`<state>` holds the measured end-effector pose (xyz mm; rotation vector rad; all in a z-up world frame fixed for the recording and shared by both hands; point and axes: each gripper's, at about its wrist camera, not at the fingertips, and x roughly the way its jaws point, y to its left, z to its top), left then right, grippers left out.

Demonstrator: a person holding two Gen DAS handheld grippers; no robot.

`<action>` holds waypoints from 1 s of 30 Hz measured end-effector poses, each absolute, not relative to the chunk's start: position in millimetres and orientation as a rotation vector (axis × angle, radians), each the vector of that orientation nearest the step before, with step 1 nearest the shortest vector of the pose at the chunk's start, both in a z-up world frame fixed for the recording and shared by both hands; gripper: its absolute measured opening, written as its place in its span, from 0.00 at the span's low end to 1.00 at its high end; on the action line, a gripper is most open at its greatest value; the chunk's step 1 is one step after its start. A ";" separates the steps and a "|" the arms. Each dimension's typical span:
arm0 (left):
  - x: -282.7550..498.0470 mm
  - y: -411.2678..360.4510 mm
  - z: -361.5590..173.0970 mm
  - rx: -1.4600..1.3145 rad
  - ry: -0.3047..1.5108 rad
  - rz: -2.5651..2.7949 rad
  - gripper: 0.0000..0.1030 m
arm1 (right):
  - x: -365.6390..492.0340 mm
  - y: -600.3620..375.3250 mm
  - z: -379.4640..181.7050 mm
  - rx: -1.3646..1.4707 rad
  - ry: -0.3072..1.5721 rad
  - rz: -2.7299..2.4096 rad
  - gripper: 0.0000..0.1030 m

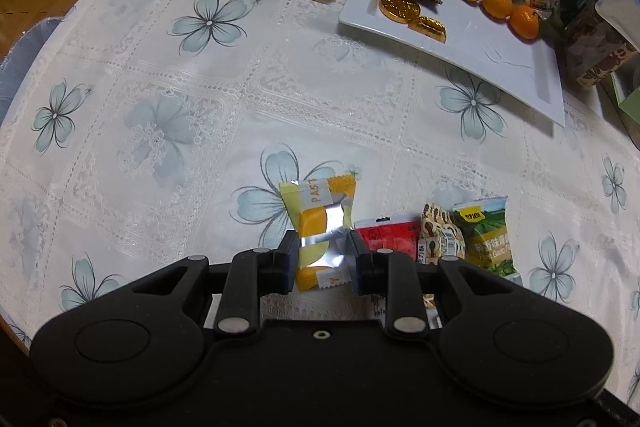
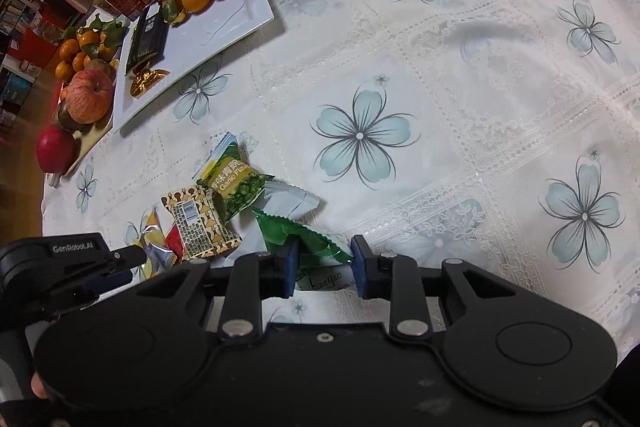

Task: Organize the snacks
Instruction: 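Grasp the yellow-silver PASTRY packet with the left tool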

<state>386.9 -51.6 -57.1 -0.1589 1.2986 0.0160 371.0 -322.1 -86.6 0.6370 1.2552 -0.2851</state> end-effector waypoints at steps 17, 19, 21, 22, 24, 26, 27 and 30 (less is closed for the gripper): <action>397.1 -67.5 -82.2 -0.115 1.302 0.068 0.45 | 369.1 -321.7 -79.3 0.684 1.254 -0.234 0.28; 397.5 -67.8 -82.3 -0.112 1.302 0.065 0.45 | 368.9 -321.8 -78.4 0.683 1.249 -0.234 0.28; 397.8 -67.6 -81.6 -0.113 1.305 0.056 0.42 | 368.6 -322.2 -78.0 0.681 1.249 -0.230 0.28; 397.6 -66.8 -81.2 -0.121 1.307 0.053 0.40 | 368.4 -322.7 -77.8 0.681 1.250 -0.228 0.28; 396.3 -64.6 -80.2 -0.141 1.318 0.052 0.39 | 367.9 -323.6 -77.1 0.675 1.248 -0.228 0.28; 394.0 -62.3 -79.5 -0.158 1.341 0.039 0.39 | 367.6 -325.1 -76.4 0.671 1.248 -0.233 0.28; 392.2 -61.1 -78.7 -0.167 1.349 0.034 0.39 | 367.4 -326.6 -76.2 0.673 1.248 -0.235 0.28; 383.2 -59.2 -74.5 -0.186 1.382 0.004 0.38 | 366.4 -333.7 -76.6 0.686 1.258 -0.252 0.28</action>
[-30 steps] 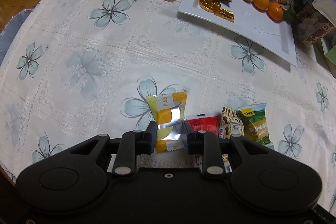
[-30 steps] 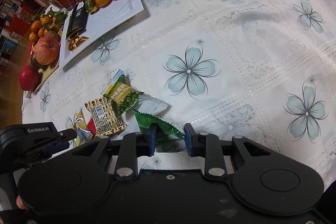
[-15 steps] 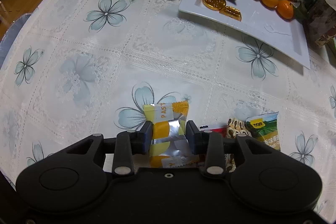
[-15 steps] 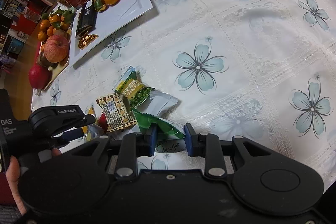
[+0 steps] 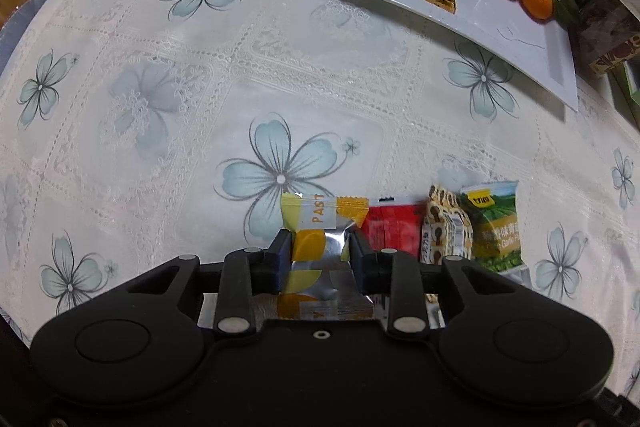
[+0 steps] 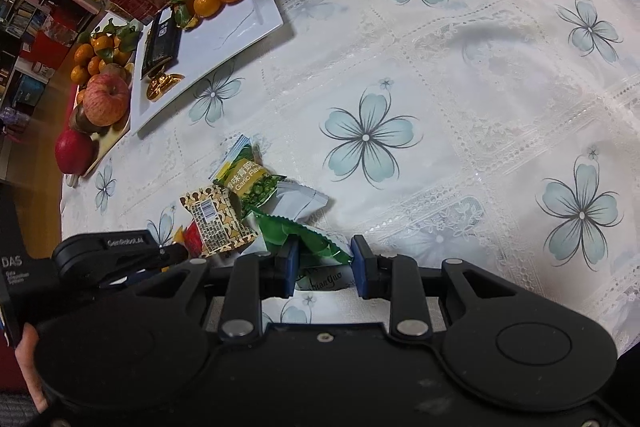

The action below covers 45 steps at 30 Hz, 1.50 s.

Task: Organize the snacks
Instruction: 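Grasp the yellow-silver PASTRY packet with the left tool, then carry the PASTRY packet and green chip bag over the gold tray with both tools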

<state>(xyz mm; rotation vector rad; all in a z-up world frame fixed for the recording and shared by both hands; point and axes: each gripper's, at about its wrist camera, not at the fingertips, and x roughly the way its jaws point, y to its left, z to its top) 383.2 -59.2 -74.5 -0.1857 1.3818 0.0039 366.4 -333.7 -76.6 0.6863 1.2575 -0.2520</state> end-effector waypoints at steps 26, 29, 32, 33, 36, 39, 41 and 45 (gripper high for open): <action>198.5 -42.9 10.4 0.108 1.025 -0.303 0.39 | 282.2 -340.1 -16.6 0.593 0.942 -0.206 0.28; 165.1 -34.4 11.1 0.104 0.980 -0.321 0.39 | 247.5 -330.5 -6.6 0.565 0.872 -0.186 0.28; 140.5 -24.7 6.0 0.069 0.983 -0.340 0.39 | 207.9 -322.2 -4.1 0.590 0.827 -0.168 0.28; 134.3 -22.2 3.2 0.055 0.992 -0.345 0.38 | 193.9 -319.9 -4.9 0.605 0.813 -0.167 0.28; 115.3 -15.9 -5.8 0.027 1.011 -0.343 0.38 | 156.4 -314.4 -8.7 0.634 0.782 -0.189 0.28; 102.0 -14.1 -10.9 0.002 1.016 -0.347 0.38 | 122.9 -307.2 -13.6 0.638 0.750 -0.226 0.28; 92.5 -13.1 -12.2 -0.014 1.012 -0.343 0.38 | 103.1 -301.1 -17.5 0.630 0.735 -0.250 0.28; 76.6 -9.6 -16.5 -0.056 1.022 -0.350 0.38 | 68.0 -289.0 -25.0 0.625 0.715 -0.279 0.28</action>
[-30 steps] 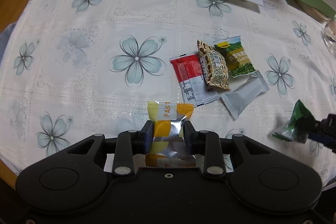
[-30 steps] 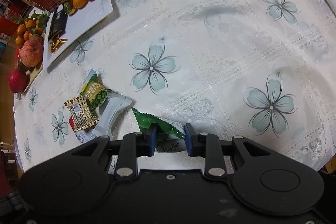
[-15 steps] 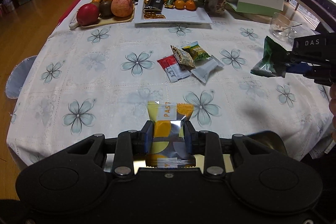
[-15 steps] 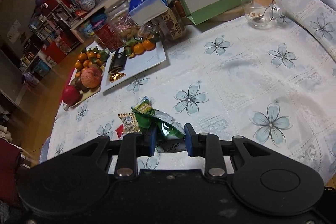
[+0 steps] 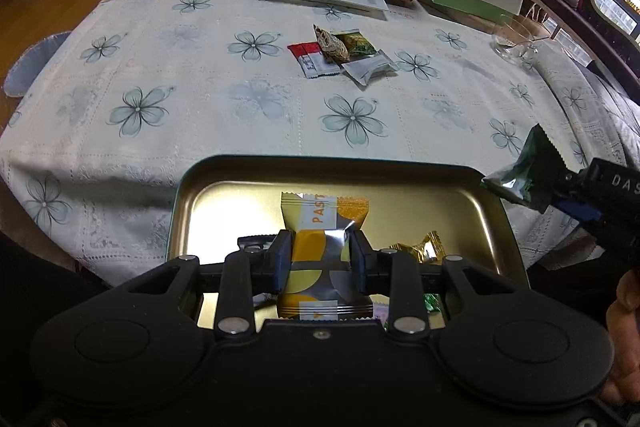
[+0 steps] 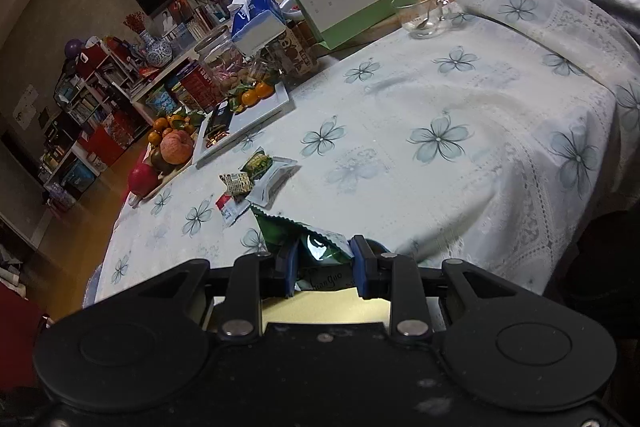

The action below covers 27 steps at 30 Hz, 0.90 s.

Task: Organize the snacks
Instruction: 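Carry the PASTRY packet and green chip bag over the gold tray with both tools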

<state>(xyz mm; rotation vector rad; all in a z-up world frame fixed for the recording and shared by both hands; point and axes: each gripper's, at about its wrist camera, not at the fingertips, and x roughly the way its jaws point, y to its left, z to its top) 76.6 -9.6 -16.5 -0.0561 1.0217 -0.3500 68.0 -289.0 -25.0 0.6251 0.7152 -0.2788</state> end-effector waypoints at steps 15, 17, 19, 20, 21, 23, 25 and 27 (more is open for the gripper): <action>40.2 0.5 -33.8 -0.025 1.072 -0.265 0.39 | 16.1 -253.8 -39.6 0.584 0.739 -0.285 0.28; 39.8 3.0 -36.6 -0.034 1.084 -0.236 0.39 | 12.4 -252.0 -40.6 0.588 0.746 -0.281 0.28; 39.2 5.5 -38.1 -0.046 1.086 -0.210 0.39 | 7.8 -249.1 -41.4 0.591 0.749 -0.276 0.28; 38.6 6.4 -38.4 -0.052 1.088 -0.201 0.39 | 6.1 -248.0 -41.4 0.588 0.748 -0.274 0.28; 38.1 7.1 -38.6 -0.056 1.089 -0.192 0.39 | 4.8 -246.6 -41.0 0.581 0.746 -0.273 0.28; 35.7 7.2 -38.8 -0.054 1.084 -0.172 0.39 | 1.7 -244.1 -40.1 0.565 0.740 -0.272 0.28; 32.6 5.7 -38.6 -0.037 1.079 -0.159 0.39 | -1.3 -241.2 -38.3 0.550 0.734 -0.271 0.28; 28.6 3.9 -37.7 -0.021 1.067 -0.157 0.39 | -4.7 -240.1 -37.6 0.547 0.731 -0.271 0.28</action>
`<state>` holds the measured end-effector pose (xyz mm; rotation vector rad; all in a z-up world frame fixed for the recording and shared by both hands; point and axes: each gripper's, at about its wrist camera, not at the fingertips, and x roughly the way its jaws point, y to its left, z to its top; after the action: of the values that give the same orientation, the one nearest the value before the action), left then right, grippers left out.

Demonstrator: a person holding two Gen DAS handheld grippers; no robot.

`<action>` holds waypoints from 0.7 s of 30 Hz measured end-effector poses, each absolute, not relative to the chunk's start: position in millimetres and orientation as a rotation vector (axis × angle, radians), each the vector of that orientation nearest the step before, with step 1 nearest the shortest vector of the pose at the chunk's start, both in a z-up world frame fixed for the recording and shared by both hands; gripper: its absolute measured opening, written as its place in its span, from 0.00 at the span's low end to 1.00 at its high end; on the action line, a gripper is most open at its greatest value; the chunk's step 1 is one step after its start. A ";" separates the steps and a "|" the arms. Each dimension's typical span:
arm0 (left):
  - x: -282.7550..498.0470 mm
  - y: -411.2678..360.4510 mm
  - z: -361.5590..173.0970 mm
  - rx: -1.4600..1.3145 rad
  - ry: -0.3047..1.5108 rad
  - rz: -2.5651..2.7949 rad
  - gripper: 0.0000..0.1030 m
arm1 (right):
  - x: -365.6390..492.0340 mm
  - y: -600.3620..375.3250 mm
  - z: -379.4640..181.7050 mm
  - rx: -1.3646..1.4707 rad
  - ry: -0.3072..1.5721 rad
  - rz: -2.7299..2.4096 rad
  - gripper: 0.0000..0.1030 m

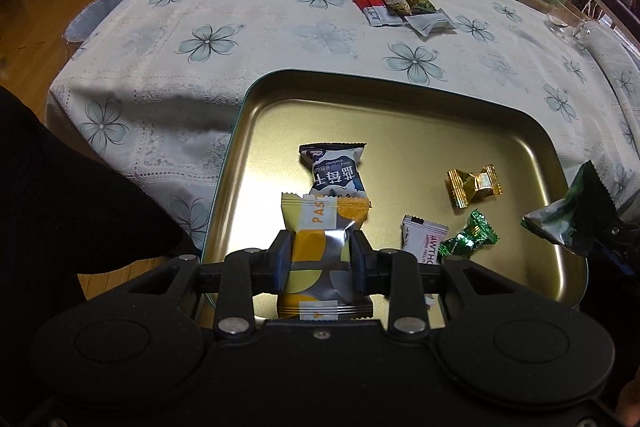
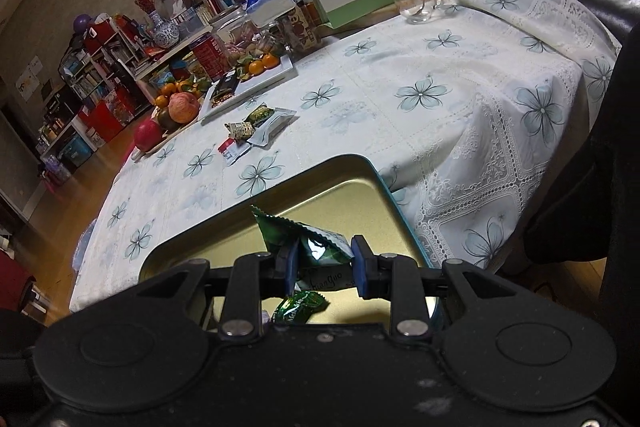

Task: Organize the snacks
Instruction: 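Carry the PASTRY packet and green chip bag over the gold tray with both tools, then open the left tool to drop the PASTRY packet while the right tool releases the chip bag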

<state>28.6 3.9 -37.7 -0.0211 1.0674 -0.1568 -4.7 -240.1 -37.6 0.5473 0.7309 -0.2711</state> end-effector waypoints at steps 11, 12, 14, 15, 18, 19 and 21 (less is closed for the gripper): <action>18.5 -2.2 -36.6 0.010 1.044 -0.159 0.39 | -14.1 -236.9 -39.2 0.552 0.735 -0.275 0.28; 17.4 -2.9 -36.3 0.011 1.042 -0.169 0.39 | -14.5 -236.4 -39.4 0.551 0.735 -0.275 0.28; 15.8 -4.9 -36.2 0.019 1.036 -0.183 0.39 | -14.3 -236.6 -40.5 0.556 0.742 -0.272 0.28; 15.2 -5.8 -36.5 0.026 1.033 -0.186 0.39 | -13.9 -236.5 -41.4 0.559 0.746 -0.272 0.28; 14.4 -6.3 -37.2 0.032 1.030 -0.189 0.39 | -11.4 -235.8 -43.3 0.561 0.754 -0.275 0.28; 14.5 -5.8 -37.1 0.028 1.030 -0.190 0.39 | -10.7 -235.6 -43.0 0.561 0.755 -0.275 0.28; 15.1 -5.0 -37.3 0.022 1.032 -0.187 0.39 | -10.2 -234.5 -43.5 0.556 0.756 -0.276 0.28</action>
<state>15.1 -5.0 -37.3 0.0222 1.0317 -0.1869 -10.2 -234.5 -43.5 0.5563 0.7564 -0.2765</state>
